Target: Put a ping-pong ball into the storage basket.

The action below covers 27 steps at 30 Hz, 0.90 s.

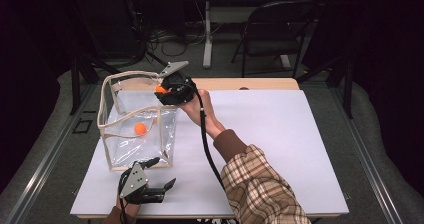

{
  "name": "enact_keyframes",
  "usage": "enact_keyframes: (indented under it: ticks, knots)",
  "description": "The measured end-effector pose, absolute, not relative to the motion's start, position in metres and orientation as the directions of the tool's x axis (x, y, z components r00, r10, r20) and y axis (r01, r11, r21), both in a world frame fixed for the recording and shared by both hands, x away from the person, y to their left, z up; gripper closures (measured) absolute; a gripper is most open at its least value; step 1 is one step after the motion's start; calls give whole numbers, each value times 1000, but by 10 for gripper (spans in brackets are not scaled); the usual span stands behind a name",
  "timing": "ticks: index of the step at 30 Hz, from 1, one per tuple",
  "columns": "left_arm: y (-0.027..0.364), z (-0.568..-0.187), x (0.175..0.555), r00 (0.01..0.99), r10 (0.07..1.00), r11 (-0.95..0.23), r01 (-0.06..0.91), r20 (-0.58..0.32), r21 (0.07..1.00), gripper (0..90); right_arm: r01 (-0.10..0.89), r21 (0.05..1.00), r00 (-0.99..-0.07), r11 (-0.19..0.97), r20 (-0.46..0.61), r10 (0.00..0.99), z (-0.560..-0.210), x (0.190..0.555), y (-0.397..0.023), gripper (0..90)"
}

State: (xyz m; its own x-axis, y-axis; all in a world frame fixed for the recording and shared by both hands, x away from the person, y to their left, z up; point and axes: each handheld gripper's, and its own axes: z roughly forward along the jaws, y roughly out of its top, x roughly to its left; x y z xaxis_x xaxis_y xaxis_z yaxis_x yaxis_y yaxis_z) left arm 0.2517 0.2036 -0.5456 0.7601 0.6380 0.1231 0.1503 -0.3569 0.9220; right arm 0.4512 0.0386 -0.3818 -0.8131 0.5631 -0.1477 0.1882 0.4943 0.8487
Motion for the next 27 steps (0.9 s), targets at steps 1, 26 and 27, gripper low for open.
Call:
enact_keyframes:
  ticks: [1, 26, 27]
  knots:
    - [204, -546, 252, 760, 638, -357, 150, 123, 922, 159, 188, 849, -813, 494, -148, 563, -382, 451, 39, 511]
    - [204, -545, 251, 759, 640, -353, 149, 122, 924, 159, 216, 841, -815, 497, -125, 565, -390, 456, 48, 510]
    - [204, -545, 251, 758, 640, -354, 148, 124, 924, 159, 215, 842, -815, 494, -124, 567, -390, 456, 48, 510]
